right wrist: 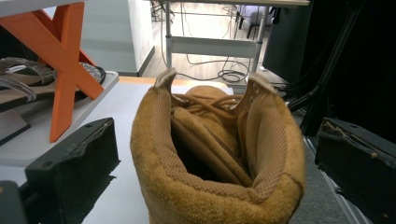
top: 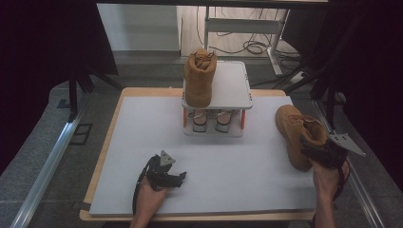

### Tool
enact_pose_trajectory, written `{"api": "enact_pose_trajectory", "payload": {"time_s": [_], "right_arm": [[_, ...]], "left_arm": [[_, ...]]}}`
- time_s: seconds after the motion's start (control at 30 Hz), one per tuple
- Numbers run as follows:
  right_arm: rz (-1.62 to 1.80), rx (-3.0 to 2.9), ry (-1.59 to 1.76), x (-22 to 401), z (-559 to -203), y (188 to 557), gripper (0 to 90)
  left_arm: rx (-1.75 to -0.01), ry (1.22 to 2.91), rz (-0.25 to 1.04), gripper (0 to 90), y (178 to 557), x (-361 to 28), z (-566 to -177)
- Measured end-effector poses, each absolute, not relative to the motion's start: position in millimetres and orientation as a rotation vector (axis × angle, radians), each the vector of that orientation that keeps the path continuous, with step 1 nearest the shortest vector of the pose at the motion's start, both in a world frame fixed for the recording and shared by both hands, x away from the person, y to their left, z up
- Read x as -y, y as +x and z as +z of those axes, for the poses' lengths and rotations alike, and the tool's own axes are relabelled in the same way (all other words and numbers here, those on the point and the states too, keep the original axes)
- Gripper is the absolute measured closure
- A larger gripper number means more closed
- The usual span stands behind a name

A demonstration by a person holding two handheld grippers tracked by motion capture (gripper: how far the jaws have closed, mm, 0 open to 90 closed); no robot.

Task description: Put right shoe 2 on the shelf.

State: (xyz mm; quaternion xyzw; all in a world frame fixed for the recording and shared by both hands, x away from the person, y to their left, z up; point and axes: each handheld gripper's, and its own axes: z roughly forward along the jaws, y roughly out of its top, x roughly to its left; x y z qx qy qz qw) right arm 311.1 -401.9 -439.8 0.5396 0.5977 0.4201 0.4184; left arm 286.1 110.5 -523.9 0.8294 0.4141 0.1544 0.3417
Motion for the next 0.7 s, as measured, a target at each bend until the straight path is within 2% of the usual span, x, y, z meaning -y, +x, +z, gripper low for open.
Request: {"api": "enact_pose_trajectory", "payload": {"time_s": [0.7], "right_arm": [[1.011,-1.525,1.366,398,-468,332,0.0]], "left_arm": [[-1.077,2.157,0.402,13.9,286,-111,-524]]}}
